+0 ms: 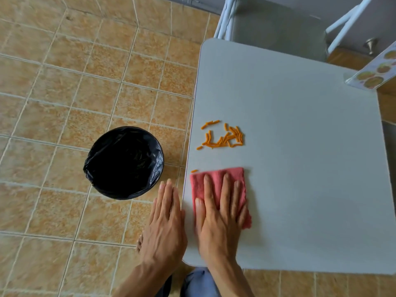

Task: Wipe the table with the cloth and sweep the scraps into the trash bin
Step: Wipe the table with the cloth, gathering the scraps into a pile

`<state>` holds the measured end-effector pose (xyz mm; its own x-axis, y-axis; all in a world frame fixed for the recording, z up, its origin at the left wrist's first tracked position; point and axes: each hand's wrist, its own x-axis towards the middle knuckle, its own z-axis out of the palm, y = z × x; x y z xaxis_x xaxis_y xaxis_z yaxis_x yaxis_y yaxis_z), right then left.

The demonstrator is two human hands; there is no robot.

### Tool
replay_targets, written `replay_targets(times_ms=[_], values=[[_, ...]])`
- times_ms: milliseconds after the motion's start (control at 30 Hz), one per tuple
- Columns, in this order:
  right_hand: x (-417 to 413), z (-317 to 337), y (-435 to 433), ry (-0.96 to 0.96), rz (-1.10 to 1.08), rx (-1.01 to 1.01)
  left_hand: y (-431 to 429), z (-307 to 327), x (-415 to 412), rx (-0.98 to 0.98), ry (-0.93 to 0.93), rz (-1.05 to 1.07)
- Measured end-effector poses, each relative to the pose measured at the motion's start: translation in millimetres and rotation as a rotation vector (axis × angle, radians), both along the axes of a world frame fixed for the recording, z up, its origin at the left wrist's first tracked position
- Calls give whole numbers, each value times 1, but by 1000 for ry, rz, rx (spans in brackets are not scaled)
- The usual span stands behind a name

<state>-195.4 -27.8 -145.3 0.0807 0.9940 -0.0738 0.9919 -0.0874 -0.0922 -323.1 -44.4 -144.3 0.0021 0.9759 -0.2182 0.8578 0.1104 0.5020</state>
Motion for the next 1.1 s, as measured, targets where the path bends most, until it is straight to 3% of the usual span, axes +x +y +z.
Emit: replay_targets(times_ms=[200, 367, 500, 767, 933, 1100], values=[[57, 5, -10, -48, -110, 22, 13, 16, 10, 9, -19, -24], [89, -3, 76, -14, -400, 113, 45, 19, 29, 91, -78, -90], [91, -2, 146, 88, -540, 4, 63, 21, 45, 166, -118, -170], [64, -4, 163, 71, -125, 58, 54, 20, 58, 160, -86, -234], [98, -3, 105, 15, -244, 151, 39, 23, 58, 134, -75, -297], [99, 4, 67, 21, -262, 58, 46, 27, 58, 104, -95, -209]])
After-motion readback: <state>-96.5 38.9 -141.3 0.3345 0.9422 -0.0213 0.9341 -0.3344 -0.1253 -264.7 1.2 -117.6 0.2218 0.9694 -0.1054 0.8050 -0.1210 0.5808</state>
